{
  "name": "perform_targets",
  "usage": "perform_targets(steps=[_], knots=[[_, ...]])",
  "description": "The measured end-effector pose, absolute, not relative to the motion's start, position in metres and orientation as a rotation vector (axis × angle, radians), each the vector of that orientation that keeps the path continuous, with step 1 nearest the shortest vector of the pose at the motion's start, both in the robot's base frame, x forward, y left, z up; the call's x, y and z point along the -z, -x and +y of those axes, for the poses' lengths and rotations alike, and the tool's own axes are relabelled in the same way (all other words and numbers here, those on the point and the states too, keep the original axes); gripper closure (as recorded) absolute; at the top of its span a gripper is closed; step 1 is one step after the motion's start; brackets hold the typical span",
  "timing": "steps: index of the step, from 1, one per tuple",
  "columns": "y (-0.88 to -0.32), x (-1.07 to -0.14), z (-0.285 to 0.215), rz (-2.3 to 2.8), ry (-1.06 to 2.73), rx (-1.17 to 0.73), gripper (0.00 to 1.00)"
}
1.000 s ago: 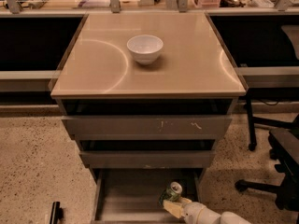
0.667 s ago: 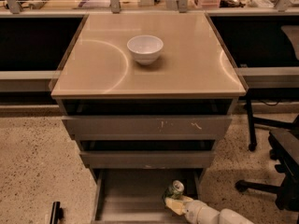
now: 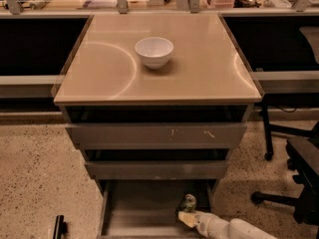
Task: Place green can into bottom drawer
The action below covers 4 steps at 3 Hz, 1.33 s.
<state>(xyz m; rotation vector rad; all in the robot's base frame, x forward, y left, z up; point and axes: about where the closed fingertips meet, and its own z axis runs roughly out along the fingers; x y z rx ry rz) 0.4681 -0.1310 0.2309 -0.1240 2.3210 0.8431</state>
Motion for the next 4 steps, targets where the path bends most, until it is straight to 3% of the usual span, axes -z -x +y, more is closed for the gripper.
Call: perform_targets(steps=[2, 3, 4], knots=[[-0.472, -0.182, -0.135, 2.43, 0.027, -0.813, 1.0], [-0.472, -0.182, -0.134, 2.431, 0.027, -0.812, 0.82], [-0.472, -0.182, -0.134, 2.431, 0.027, -0.812, 0.59]])
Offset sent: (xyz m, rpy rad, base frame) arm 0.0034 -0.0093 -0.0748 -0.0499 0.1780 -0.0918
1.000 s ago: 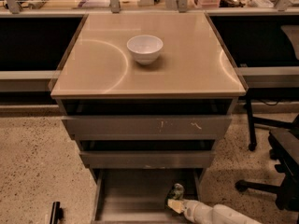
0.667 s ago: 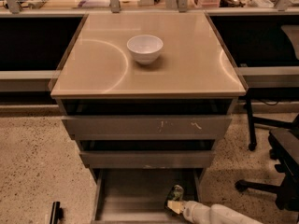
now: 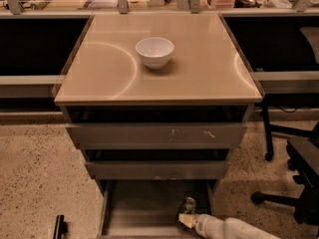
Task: Place green can into bottom drawer
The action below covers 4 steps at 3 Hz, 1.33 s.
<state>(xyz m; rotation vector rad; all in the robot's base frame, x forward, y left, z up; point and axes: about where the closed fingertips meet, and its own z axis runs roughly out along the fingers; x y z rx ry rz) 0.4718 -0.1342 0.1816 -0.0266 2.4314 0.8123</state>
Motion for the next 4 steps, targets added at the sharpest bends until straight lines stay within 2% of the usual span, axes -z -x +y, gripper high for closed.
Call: perform_targets(steps=[2, 3, 4], knots=[[-0.4718, -0.1816, -0.1342, 2.431, 0.027, -0.812, 0.12], [-0.4718, -0.1816, -0.1341, 2.431, 0.027, -0.813, 0.0], [-0.4718, -0.1816, -0.1341, 2.431, 0.027, -0.813, 0.0]])
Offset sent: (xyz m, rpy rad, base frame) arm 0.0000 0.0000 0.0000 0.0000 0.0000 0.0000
